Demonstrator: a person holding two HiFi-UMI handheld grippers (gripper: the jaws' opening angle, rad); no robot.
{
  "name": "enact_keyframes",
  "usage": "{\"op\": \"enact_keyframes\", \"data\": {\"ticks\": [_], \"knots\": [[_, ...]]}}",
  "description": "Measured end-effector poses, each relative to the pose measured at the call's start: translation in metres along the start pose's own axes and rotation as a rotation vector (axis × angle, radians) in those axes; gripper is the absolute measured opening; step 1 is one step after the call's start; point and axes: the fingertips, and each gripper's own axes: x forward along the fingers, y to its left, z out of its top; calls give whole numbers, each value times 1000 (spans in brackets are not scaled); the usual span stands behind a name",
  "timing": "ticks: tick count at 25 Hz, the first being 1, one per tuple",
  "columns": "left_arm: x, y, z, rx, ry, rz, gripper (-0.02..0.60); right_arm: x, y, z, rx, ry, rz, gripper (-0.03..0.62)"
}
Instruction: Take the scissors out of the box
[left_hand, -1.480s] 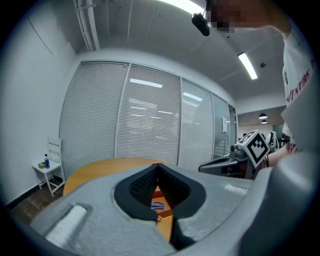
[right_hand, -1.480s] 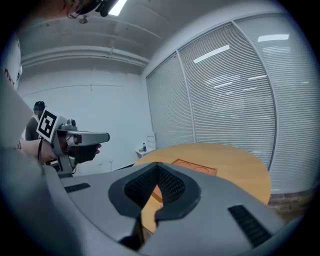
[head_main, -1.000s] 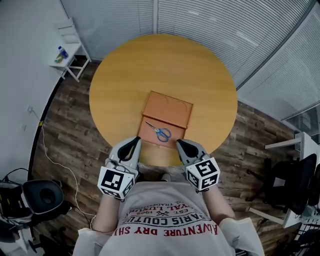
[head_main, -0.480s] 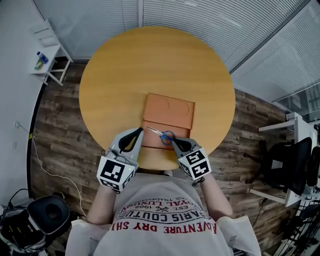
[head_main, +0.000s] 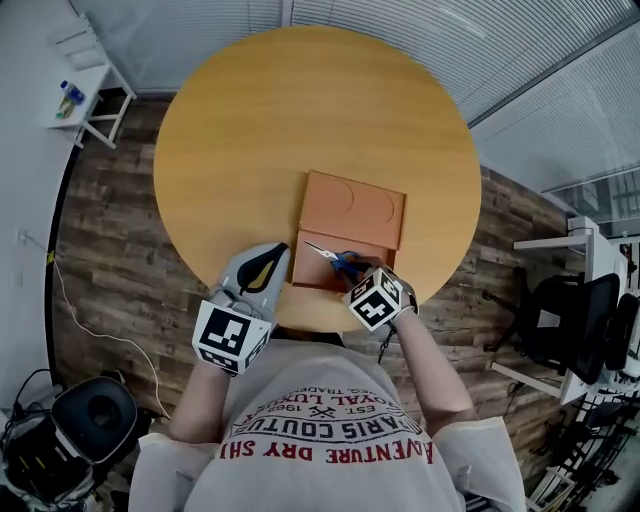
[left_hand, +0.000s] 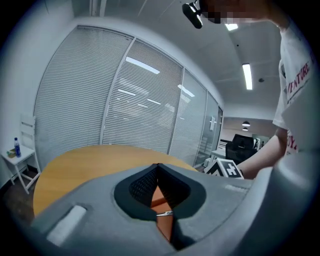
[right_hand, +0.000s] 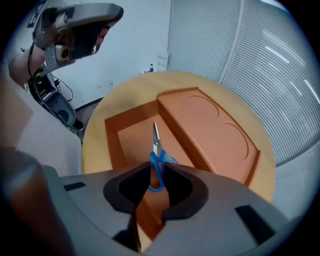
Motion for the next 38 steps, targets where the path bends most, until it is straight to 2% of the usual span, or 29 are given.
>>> {"op": "enact_keyframes", "data": {"ticks": [8, 14, 17, 23, 26, 38], "knots": [[-5, 14, -16, -39, 25, 40, 8, 31, -5, -15, -96, 137, 5, 127], [-9, 12, -20, -57, 32, 74, 8, 32, -2, -20, -149, 147, 27, 95], [-14, 18, -21, -60, 35, 86, 8, 35, 1, -15, -166, 131, 41, 94], [-18, 22, -16, -53, 30, 98, 8, 37, 3, -11, -118, 76, 63, 87], [-18, 20, -12, -40, 24, 92, 8, 38, 3, -9, -128, 74, 67, 87], [-21, 6, 1, -10, 4, 93, 8, -6, 2, 10, -175, -60, 8, 86]]}}
